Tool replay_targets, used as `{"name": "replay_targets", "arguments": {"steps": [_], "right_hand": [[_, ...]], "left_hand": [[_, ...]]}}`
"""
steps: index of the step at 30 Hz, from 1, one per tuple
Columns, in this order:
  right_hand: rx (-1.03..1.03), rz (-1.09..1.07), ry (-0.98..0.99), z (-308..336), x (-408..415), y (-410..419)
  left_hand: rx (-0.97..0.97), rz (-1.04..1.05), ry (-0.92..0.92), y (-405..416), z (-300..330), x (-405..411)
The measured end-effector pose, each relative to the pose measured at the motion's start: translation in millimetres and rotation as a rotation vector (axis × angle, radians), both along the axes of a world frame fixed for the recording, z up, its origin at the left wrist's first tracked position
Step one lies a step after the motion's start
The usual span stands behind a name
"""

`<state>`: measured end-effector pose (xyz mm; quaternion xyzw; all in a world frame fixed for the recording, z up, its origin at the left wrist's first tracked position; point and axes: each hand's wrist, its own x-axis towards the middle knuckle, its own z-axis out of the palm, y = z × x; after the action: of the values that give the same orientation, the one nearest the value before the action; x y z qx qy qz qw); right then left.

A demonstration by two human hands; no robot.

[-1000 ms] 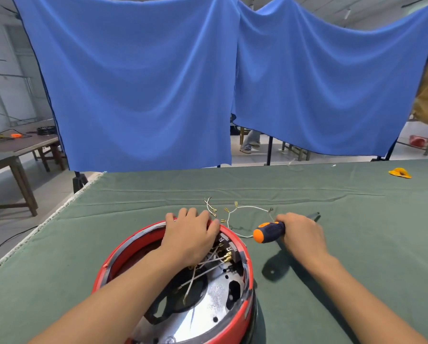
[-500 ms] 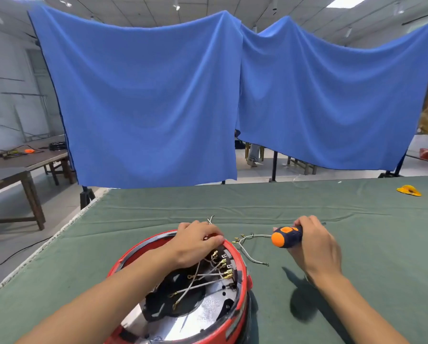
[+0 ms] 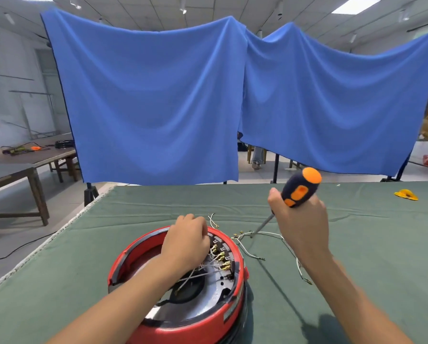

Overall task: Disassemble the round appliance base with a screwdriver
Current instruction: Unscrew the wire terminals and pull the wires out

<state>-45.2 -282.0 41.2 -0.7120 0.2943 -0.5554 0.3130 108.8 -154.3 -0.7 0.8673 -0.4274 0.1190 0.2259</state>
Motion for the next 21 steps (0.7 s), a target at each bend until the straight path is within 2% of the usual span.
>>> {"name": "replay_targets", "arguments": {"steps": [3,7,10,13,16,21], "right_hand": [[-0.013,0.076,-0.056,16.8,-3.0,6.5],[-0.087,0.036,-0.091,35.0,-5.7,8.7],[-0.084,0.125,-0.215,41.3,-1.4,12.2],[-0.05,0.242,-0.282,36.6,8.1,18.5],[-0.047,0.243,-0.275,25.0,18.4,20.8],[-0.048,0.226,-0.354,11.1,24.7,25.0]], "left_hand": [[0.031,0.012,-0.042,-1.6,-1.4,5.4],[0.045,0.017,-0.029,-5.5,-1.4,10.9],[0.046,0.073,0.024,-7.5,-2.9,13.6],[0.013,0.048,0.234,-4.1,-5.2,20.3],[-0.038,0.011,0.423,-0.9,-7.5,26.7],[-0.034,-0.032,0.529,-4.3,-11.2,28.3]]}}
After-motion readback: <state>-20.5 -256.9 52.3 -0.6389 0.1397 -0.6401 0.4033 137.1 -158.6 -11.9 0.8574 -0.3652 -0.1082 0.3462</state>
